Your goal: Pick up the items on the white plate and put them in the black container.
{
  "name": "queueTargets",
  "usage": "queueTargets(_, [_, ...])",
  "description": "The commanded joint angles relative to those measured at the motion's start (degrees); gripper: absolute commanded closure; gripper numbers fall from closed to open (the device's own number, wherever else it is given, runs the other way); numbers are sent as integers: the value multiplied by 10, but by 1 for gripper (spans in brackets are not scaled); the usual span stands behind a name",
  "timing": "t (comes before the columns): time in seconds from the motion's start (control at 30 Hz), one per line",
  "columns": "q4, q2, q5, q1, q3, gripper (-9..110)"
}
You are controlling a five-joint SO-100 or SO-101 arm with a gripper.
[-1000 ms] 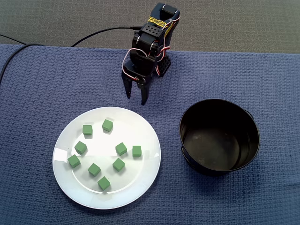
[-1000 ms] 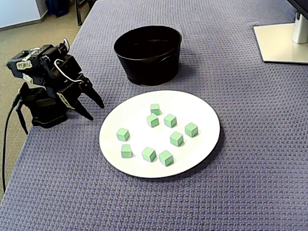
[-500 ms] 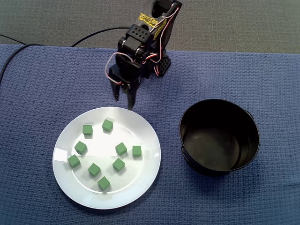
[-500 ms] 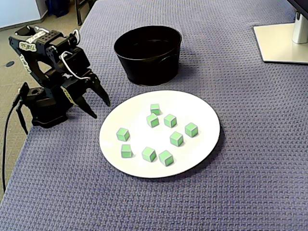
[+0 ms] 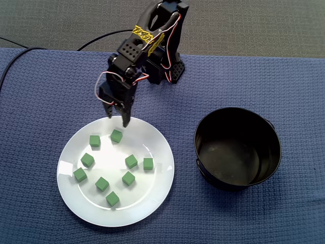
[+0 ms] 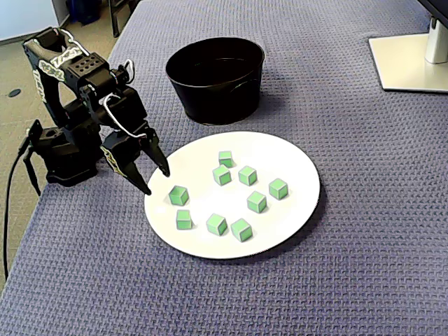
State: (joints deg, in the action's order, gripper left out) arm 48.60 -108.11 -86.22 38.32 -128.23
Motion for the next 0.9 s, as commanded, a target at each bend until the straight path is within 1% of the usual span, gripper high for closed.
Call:
queueTargets(0.0, [-13,32,-19,13,76,84])
queueTargets(0.13, [-46,53,-40,11,82,83])
queueTargets(0.5, [-68,67,-51,-23,58,81])
queueTargets(0.87, [-107,91,-59,-24,33,79])
